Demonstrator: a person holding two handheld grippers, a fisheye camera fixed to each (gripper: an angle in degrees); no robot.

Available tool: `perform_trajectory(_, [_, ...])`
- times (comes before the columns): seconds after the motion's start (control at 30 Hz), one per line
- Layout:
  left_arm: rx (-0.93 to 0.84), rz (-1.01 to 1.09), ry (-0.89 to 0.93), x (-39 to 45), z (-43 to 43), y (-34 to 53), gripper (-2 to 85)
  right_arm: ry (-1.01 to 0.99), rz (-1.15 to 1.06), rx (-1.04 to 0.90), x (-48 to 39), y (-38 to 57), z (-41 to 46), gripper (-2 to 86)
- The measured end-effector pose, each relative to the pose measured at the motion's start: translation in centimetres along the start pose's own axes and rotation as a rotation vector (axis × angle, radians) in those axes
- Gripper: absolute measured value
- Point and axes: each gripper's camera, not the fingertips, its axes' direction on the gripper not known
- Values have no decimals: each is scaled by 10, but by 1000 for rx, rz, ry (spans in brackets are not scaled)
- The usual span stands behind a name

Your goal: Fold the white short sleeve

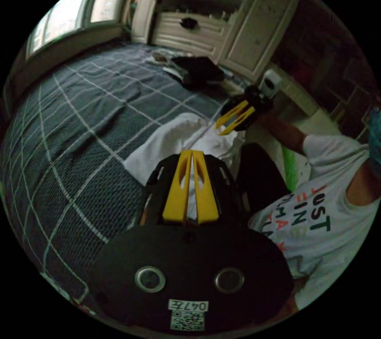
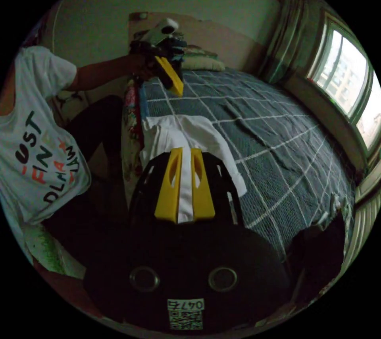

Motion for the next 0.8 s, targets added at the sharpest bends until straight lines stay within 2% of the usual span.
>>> perform_trajectory(0.1, [-159, 73, -126, 40, 39, 3, -8, 39, -100, -91, -22, -6, 19, 9])
perform_trajectory(0.13, [-243, 75, -231, 49, 53, 12, -8, 79, -123, -108, -31, 0, 22, 9])
perform_trajectory(0.17, [-322, 68, -327, 53, 65, 24, -8, 93, -126, -111, -34, 4, 23, 8])
perform_trajectory(0.2, [-338, 68, -340, 54, 68, 31, -8, 96, -115, -77, -35, 13, 19, 8])
perform_trajectory(0.27, [-268, 41, -256, 58, 59, 53, -8, 65, -73, -19, -31, 22, 9, 7])
perform_trajectory(0.37, [-256, 8, -169, 58, 35, 64, -8, 50, -77, 9, -26, 20, -19, 5])
perform_trajectory(0.47, [-118, 28, -150, 65, 10, 54, -8, 160, -10, 104, 0, 7, -55, 0])
perform_trajectory(0.53, [-81, 41, -216, 68, 10, 38, -8, 232, 76, 14, 42, -11, -51, -1])
perform_trajectory(0.6, [-67, 33, -352, 65, 20, 23, -8, 199, 131, -20, 72, -20, -37, -3])
perform_trajectory(0.67, [-155, -62, -498, 39, 45, 13, -8, 165, 176, -76, 94, -23, -16, -4])
perform_trajectory(0.77, [-372, -181, -421, -1, 82, 28, -8, 213, 256, -240, 120, -11, 17, -5])
perform_trajectory(0.8, [-384, -195, -396, -6, 86, 35, -8, 218, 314, -290, 131, 0, 26, -5])
